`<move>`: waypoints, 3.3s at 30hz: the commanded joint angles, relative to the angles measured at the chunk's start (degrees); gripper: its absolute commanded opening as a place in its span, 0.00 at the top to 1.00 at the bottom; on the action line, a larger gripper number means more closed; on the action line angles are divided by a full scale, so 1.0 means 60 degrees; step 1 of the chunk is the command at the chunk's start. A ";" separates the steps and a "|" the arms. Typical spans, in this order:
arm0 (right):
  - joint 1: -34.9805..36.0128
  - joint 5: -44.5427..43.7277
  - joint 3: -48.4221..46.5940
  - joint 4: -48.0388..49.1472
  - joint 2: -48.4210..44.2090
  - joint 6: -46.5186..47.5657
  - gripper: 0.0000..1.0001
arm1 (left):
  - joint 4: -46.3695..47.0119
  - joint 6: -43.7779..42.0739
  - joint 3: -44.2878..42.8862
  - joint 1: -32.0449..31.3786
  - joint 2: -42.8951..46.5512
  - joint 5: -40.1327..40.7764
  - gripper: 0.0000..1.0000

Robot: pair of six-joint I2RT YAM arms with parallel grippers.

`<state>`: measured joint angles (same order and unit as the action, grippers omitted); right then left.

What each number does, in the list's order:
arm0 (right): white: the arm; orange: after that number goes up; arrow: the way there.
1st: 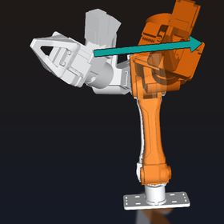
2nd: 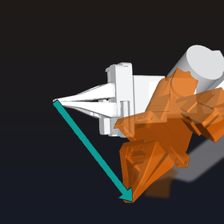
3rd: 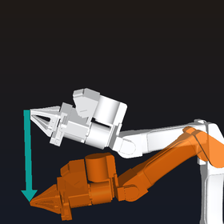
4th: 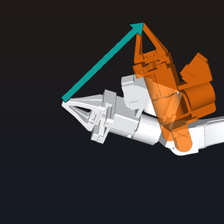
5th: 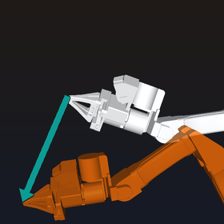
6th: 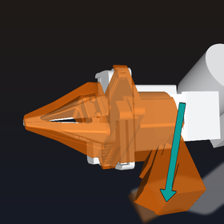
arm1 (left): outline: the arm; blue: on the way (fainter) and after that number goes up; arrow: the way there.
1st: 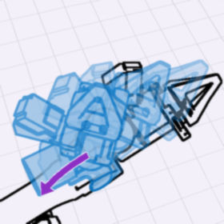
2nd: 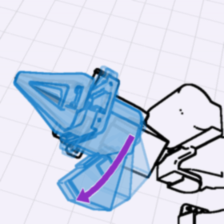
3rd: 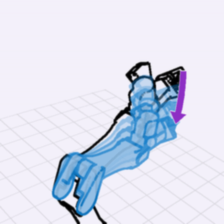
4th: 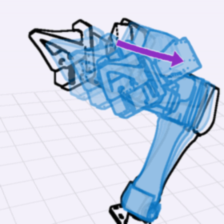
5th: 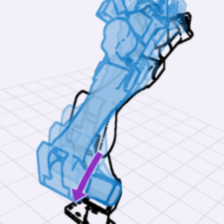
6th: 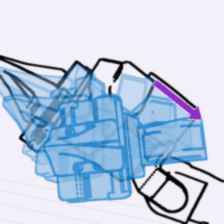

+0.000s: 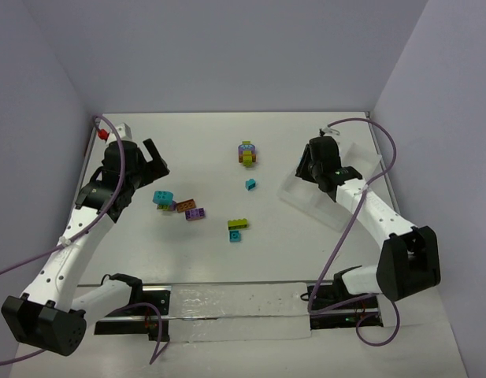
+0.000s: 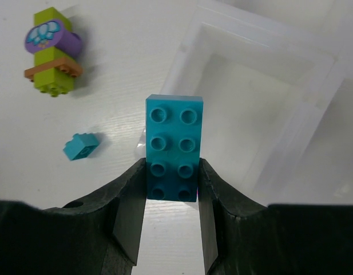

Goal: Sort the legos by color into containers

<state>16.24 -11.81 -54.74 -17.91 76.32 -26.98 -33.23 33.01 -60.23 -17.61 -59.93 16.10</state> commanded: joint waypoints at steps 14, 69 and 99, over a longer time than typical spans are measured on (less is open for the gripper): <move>-0.0291 -0.0922 -0.0553 0.0867 0.1363 0.0160 0.10 | -0.0022 0.0079 -0.0358 -0.0054 -0.0174 0.0300 0.01; 0.3091 0.0378 -0.2918 0.1231 0.4706 0.3098 0.75 | 0.0044 0.0050 -0.0273 -0.0069 -0.0207 0.0264 0.01; -0.0208 -0.1548 -0.0315 0.1229 0.1093 -0.0133 0.04 | -0.0101 0.0035 -0.0319 -0.0069 -0.0060 0.0510 0.01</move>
<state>14.85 -20.29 -52.99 -10.44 83.30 -27.64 -34.11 33.41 -60.25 -17.72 -61.08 18.24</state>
